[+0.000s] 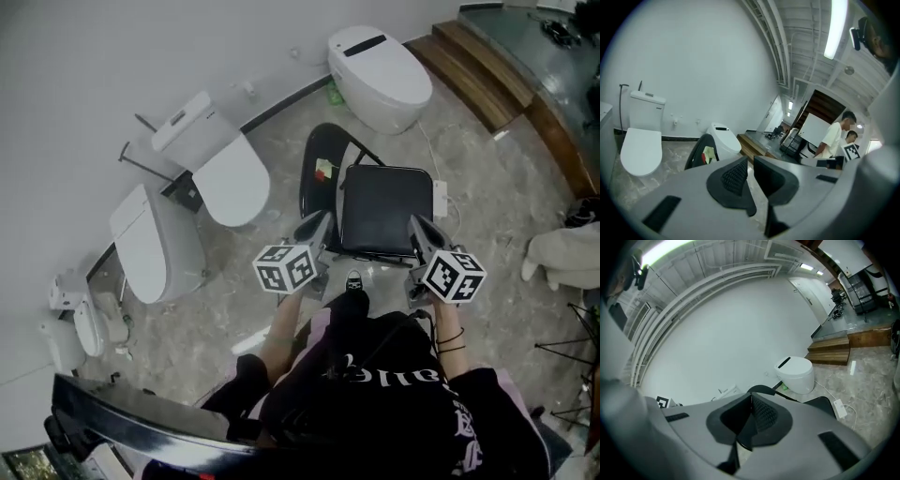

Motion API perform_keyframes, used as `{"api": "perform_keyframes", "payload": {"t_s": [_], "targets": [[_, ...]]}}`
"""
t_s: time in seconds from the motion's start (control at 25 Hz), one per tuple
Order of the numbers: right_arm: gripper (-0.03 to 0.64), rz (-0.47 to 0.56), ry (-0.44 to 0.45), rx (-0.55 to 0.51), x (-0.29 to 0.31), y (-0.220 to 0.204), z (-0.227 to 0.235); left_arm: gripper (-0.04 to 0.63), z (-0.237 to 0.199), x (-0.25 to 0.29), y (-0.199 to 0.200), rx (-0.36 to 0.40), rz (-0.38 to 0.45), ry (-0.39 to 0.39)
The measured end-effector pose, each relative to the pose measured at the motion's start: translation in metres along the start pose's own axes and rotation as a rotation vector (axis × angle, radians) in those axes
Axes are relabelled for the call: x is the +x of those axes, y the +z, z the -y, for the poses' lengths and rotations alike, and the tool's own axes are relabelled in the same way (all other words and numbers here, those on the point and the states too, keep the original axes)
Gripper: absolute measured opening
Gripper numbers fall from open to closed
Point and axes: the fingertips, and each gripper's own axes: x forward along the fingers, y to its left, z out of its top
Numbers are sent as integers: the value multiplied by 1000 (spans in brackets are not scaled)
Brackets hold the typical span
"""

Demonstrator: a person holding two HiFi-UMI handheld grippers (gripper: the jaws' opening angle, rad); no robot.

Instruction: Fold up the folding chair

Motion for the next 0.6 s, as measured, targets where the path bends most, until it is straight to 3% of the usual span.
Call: {"api": "perform_keyframes", "payload": {"t_s": [0.16, 0.4, 0.6], "targets": [[14, -15, -64, 37, 16, 4, 23, 138, -48, 27, 2, 4, -92, 46], [14, -17, -191, 127, 4, 3, 82, 201, -103, 59, -11, 14, -211, 160], [14, -70, -221, 167, 8, -5, 123, 255, -139, 93, -15, 29, -312, 208]]}}
